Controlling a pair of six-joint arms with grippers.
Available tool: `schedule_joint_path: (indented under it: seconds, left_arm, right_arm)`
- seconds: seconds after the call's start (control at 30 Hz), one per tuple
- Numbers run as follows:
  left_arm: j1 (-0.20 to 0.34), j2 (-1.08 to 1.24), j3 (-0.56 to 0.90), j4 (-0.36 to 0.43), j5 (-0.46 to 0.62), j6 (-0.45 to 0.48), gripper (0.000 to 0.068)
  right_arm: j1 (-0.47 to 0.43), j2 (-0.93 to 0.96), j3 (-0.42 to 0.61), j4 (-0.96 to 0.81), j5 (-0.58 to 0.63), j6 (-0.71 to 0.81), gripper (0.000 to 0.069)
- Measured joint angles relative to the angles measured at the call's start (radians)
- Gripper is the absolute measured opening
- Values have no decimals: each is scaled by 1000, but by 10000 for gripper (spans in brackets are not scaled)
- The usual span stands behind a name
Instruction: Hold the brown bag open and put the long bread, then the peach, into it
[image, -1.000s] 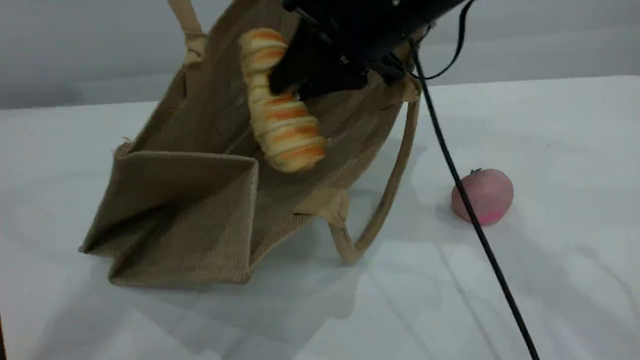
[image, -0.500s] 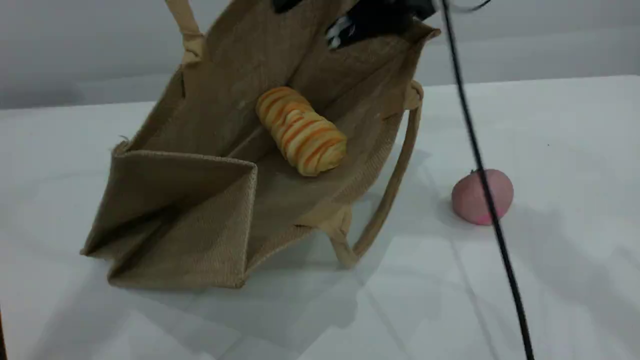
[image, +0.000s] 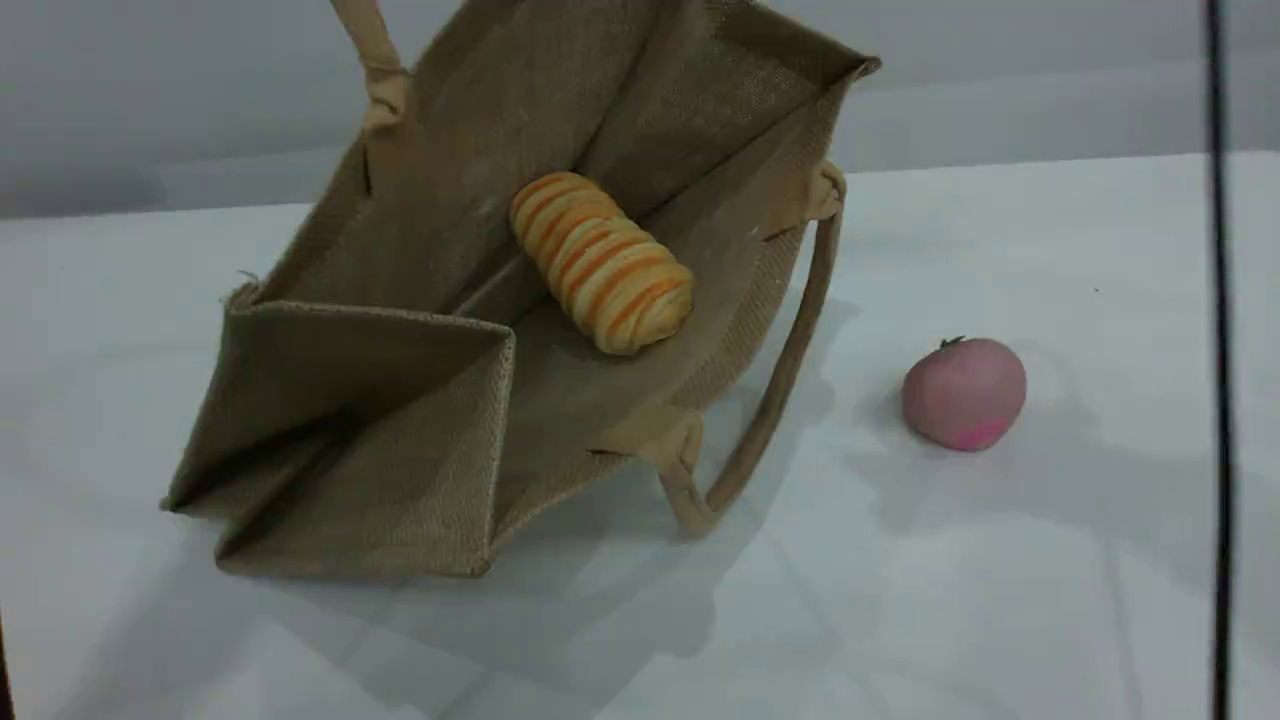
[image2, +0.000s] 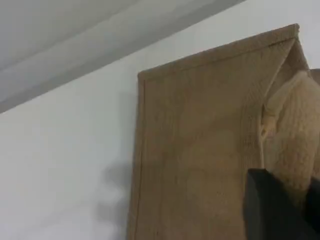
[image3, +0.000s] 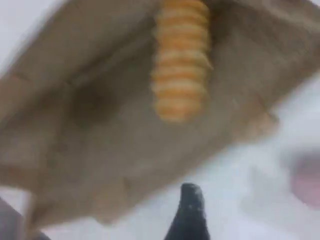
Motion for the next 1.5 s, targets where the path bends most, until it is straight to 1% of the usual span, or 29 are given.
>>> schedule_joint_path:
  seconds: [0.13, 0.27, 0.5, 0.8, 0.93, 1.23, 1.5]
  left_arm:
    - [0, 0, 0, -1, 0, 0, 92]
    - [0, 0, 0, -1, 0, 0, 92]
    - [0, 0, 0, -3, 0, 0, 92]
    - [0, 0, 0, -4, 0, 0, 92]
    - [0, 0, 0, -4, 0, 0, 92]
    - [0, 0, 0, -4, 0, 0, 92]
    - [0, 0, 0, -4, 0, 0, 92]
  right_arm:
    - [0, 27, 2, -182, 53, 95, 535]
    - [0, 69, 3, -246, 40, 107, 534]
    - [1, 192, 4, -244, 16, 107, 534]
    - [1, 331, 4, -244, -79, 105, 534]
    - [2, 375, 4, -245, -133, 105, 534]
    - [2, 480, 4, -247, -191, 103, 534]
    - [2, 510, 4, -246, -239, 102, 534]
